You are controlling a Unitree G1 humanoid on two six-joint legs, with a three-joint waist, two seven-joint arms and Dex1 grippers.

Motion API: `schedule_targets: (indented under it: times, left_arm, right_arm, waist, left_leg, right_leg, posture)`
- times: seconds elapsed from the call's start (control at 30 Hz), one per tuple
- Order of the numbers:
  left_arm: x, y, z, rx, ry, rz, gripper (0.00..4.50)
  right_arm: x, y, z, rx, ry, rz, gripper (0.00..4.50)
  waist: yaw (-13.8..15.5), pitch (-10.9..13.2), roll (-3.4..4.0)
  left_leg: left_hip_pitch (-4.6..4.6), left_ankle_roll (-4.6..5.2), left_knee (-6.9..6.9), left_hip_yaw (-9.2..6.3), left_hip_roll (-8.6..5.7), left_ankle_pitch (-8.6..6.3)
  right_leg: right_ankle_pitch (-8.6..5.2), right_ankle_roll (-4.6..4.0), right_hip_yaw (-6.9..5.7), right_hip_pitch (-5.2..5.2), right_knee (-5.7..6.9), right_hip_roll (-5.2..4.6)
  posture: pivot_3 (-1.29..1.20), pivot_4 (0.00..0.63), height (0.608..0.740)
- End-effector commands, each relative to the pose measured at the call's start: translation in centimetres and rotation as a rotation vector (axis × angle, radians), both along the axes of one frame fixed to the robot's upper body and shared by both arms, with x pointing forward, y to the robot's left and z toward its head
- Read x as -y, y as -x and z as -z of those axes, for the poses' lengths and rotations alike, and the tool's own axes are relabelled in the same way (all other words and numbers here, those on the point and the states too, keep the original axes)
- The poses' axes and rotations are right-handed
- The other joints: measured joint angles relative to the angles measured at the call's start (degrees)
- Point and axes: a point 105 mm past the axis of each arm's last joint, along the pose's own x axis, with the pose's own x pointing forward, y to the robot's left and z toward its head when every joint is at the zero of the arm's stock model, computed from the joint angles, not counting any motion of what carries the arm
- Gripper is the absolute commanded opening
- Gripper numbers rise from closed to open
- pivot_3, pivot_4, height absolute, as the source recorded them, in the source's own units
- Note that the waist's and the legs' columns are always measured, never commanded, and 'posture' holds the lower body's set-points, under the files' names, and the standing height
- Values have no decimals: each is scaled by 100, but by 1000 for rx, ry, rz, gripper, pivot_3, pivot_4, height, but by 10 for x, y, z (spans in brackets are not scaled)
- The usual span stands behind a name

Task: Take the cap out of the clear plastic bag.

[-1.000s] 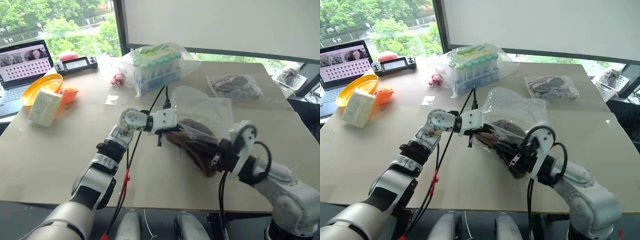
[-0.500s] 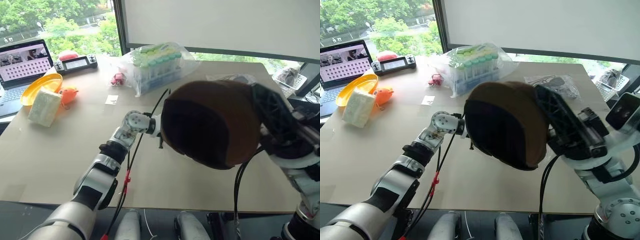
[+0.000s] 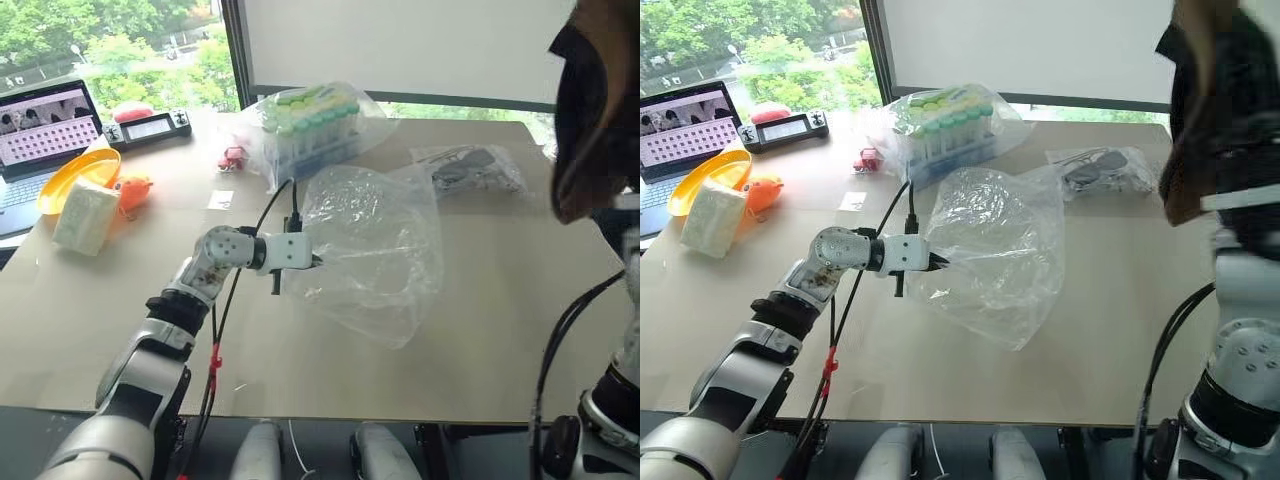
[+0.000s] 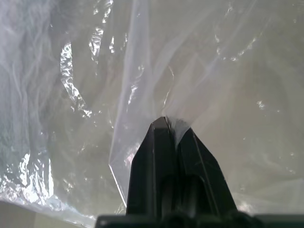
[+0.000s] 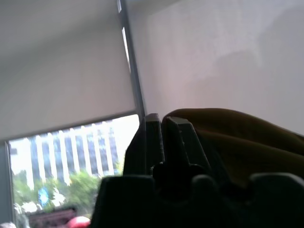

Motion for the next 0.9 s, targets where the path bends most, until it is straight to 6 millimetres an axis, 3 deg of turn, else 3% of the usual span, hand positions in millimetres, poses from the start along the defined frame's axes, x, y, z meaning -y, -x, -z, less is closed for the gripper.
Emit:
schedule_targets:
  times: [0.03,0.13,0.3,0.4,0.47,0.7,0.8,0.9]
  left_arm:
    - [4,4,-17,-3,124,-12,0]
    - [6,10,-14,-49,163,-4,0]
    - [4,18,-12,-84,173,23,0]
    - [1,21,-12,-96,178,28,704]
    - [-1,24,-11,-118,182,42,1445]
    - [-7,35,-15,-272,281,82,4151]
    - [-10,36,-23,-341,337,81,4500]
    - [-16,33,-39,-421,429,51,4500]
  right_arm:
    - [-34,-8,74,-44,423,-16,9]
    - [-36,-14,129,-132,589,-43,9]
    - [-25,-15,190,-339,622,-105,9]
    - [-17,-15,209,-419,608,-114,8]
    - [-16,-14,212,-466,545,-129,8]
    - [-18,-10,197,-551,332,-180,2533]
    - [-17,-6,180,-562,258,-214,3450]
    - [-12,-4,142,-526,81,-251,4435]
  waist:
    - [-2,1,-3]
    - [24,2,-2]
    - [74,2,-2]
    - [76,2,-3]
    - [78,2,-2]
    - [76,2,-3]
    - [83,2,-3]
    - [77,2,-3]
  left_leg:
    - [0,0,-1,-1,1,0]
    - [-10,0,6,-1,-1,0]
    - [-11,0,10,-2,-2,0]
    - [-3,0,11,-2,-2,0]
    - [2,0,11,-1,-1,0]
    - [10,0,13,-2,-1,0]
    - [9,0,13,-3,0,0]
    - [6,0,13,-4,-1,0]
  right_leg:
    - [-3,2,-2,-1,-1,1]
    - [-4,5,1,-5,0,0]
    - [0,0,-2,-2,0,-1]
    - [1,0,-2,7,0,-1]
    - [1,0,-1,9,2,-1]
    - [1,0,-2,17,5,0]
    - [1,0,-2,17,8,0]
    - [1,1,-3,15,7,0]
  posture:
    - [0,150,740]
    - [0,150,740]
    - [0,150,740]
    - [0,150,740]
    - [0,150,740]
    - [0,150,740]
    - [0,150,740]
    - [0,150,740]
